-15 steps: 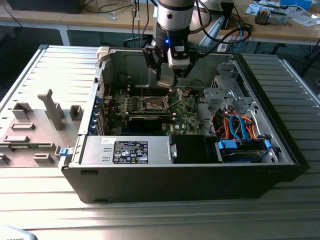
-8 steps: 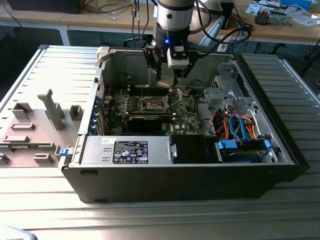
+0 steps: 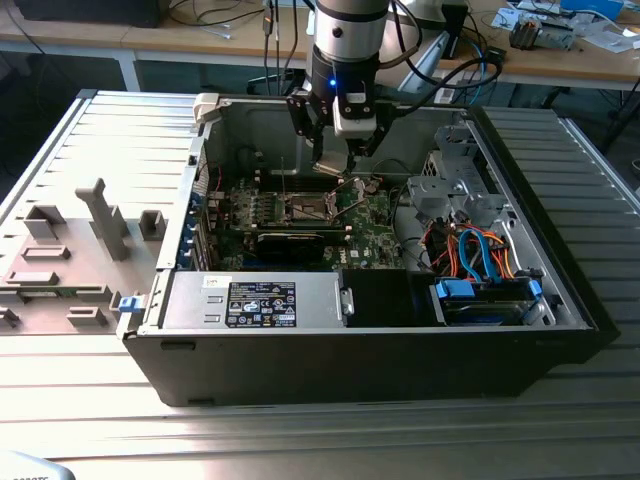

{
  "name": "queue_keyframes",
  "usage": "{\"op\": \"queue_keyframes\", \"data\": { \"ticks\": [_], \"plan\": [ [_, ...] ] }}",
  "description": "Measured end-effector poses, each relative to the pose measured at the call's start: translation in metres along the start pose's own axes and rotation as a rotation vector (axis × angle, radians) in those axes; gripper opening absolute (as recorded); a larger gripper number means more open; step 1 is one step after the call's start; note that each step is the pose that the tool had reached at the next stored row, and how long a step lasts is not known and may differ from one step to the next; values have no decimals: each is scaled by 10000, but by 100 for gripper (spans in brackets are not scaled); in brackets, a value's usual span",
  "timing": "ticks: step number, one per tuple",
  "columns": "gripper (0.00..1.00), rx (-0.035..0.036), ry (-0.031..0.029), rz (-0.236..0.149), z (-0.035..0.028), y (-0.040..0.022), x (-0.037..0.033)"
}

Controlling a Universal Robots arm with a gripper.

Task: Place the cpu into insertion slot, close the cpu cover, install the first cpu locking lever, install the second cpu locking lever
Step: 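Place the cpu into insertion slot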

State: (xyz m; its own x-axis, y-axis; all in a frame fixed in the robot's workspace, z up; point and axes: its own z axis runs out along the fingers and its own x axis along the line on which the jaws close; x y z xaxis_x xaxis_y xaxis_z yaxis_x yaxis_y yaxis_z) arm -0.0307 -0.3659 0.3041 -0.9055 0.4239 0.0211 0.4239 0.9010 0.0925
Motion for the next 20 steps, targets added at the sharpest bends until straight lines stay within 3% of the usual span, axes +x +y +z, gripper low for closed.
{"op": "queue_keyframes", "data": {
  "ticks": [20],
  "plan": [
    [54,-9,-36,383,6,0,0]
  ]
}}
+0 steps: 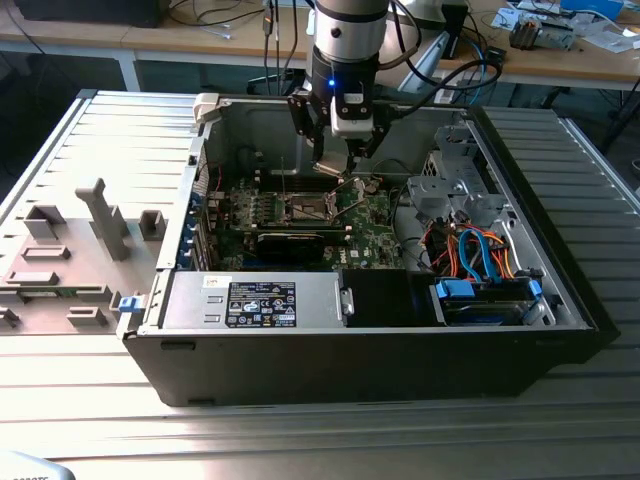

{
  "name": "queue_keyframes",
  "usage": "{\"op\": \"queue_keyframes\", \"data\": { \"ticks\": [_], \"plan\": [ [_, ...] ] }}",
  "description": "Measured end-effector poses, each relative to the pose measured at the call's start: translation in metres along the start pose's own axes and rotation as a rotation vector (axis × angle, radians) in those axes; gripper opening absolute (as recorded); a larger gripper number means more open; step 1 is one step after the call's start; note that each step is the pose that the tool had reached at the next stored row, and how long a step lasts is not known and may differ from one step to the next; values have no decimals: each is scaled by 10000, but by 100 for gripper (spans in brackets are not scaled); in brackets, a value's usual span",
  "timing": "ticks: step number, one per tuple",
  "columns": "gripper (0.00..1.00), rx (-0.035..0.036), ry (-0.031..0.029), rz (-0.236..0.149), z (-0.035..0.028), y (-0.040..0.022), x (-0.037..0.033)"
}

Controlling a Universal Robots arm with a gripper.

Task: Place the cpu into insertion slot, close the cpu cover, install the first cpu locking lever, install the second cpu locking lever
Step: 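Place the cpu into insertion slot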

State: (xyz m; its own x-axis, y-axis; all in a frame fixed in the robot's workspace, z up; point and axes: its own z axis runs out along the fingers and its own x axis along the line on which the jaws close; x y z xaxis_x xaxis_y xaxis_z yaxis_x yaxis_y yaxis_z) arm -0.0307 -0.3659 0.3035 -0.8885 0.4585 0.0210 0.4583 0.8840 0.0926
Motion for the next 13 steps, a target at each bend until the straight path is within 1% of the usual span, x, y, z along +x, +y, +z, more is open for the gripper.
{"op": "queue_keyframes", "data": {
  "ticks": [13],
  "plan": [
    [54,-5,-21,224,4,0,0]
  ]
}}
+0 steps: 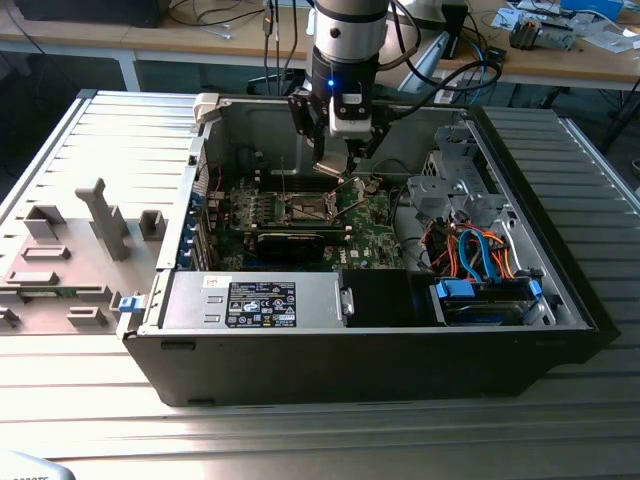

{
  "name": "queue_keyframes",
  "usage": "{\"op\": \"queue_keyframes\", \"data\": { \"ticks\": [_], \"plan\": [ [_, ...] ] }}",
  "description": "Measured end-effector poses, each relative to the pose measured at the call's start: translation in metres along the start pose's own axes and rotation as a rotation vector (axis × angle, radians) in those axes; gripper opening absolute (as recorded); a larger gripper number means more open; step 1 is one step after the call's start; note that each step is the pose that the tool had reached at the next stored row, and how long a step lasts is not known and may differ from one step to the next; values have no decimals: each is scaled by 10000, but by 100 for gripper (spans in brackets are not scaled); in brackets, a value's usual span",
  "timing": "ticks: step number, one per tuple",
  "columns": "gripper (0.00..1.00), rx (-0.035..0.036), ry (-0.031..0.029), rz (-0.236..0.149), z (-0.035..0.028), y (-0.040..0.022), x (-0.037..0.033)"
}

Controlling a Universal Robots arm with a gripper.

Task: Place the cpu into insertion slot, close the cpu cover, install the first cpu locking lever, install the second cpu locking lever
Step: 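Place the cpu into insertion slot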

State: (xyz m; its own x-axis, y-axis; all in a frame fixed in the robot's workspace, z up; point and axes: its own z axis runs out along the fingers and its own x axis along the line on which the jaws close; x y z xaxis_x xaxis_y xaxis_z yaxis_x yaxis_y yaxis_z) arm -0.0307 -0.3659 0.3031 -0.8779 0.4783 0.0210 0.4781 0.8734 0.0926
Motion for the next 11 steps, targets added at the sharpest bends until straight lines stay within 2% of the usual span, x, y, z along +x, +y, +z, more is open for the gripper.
{"op": "queue_keyframes", "data": {
  "ticks": [11],
  "plan": [
    [54,-4,-19,203,3,0,0]
  ]
}}
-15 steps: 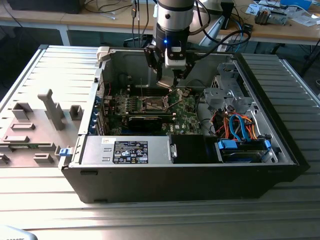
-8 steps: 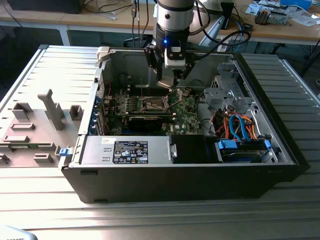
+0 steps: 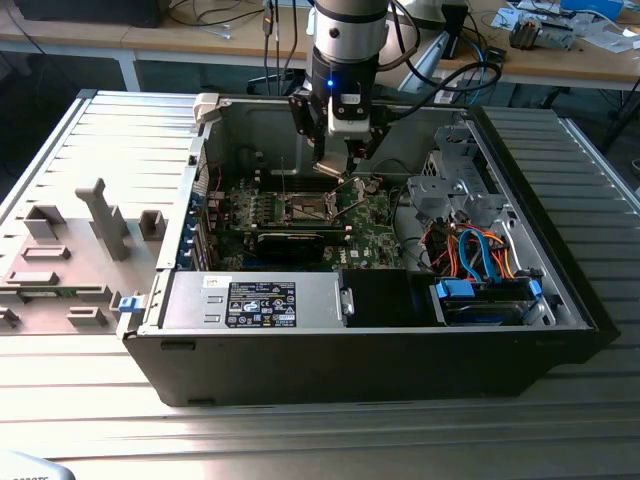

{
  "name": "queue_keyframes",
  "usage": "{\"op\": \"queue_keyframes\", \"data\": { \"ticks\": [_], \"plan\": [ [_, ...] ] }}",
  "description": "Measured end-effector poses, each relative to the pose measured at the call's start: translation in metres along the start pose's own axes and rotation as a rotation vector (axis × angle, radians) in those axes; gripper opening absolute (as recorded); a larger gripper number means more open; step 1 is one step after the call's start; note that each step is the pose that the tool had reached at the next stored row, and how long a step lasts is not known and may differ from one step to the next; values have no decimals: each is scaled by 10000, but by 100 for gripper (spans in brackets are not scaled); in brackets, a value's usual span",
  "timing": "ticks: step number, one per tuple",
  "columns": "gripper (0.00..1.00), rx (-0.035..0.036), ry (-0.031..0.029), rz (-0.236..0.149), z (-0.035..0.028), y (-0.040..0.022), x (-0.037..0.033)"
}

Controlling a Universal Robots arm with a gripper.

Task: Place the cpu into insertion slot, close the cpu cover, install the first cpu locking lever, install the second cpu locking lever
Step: 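Place the cpu into insertion slot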

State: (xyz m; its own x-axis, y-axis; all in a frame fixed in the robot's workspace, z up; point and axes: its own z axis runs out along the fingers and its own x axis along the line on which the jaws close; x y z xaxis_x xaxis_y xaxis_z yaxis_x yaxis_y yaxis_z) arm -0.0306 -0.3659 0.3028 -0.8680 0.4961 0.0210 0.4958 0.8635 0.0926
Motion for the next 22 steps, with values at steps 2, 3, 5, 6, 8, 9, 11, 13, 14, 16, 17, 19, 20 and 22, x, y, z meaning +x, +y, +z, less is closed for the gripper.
{"op": "queue_keyframes", "data": {
  "ticks": [2,3,5,6,8,9,11,13,14,16,17,19,20,22],
  "plan": [
    [54,-1,-4,44,1,0,0],
    [54,-1,-5,58,1,0,0],
    [54,-3,-9,101,2,0,0],
    [54,-3,-12,124,2,0,0],
    [54,-3,-14,151,3,0,0],
    [54,-3,-15,164,3,0,0],
    [54,-4,-17,189,3,0,0],
    [54,-5,-20,219,4,0,0],
    [54,-5,-22,239,4,0,0],
    [54,-5,-24,264,5,0,0],
    [54,-6,-26,281,5,0,0],
    [54,-6,-28,307,5,-1,0],
    [54,-6,-29,317,6,-1,0],
    [54,-7,-32,346,6,-1,0]
  ]
}}
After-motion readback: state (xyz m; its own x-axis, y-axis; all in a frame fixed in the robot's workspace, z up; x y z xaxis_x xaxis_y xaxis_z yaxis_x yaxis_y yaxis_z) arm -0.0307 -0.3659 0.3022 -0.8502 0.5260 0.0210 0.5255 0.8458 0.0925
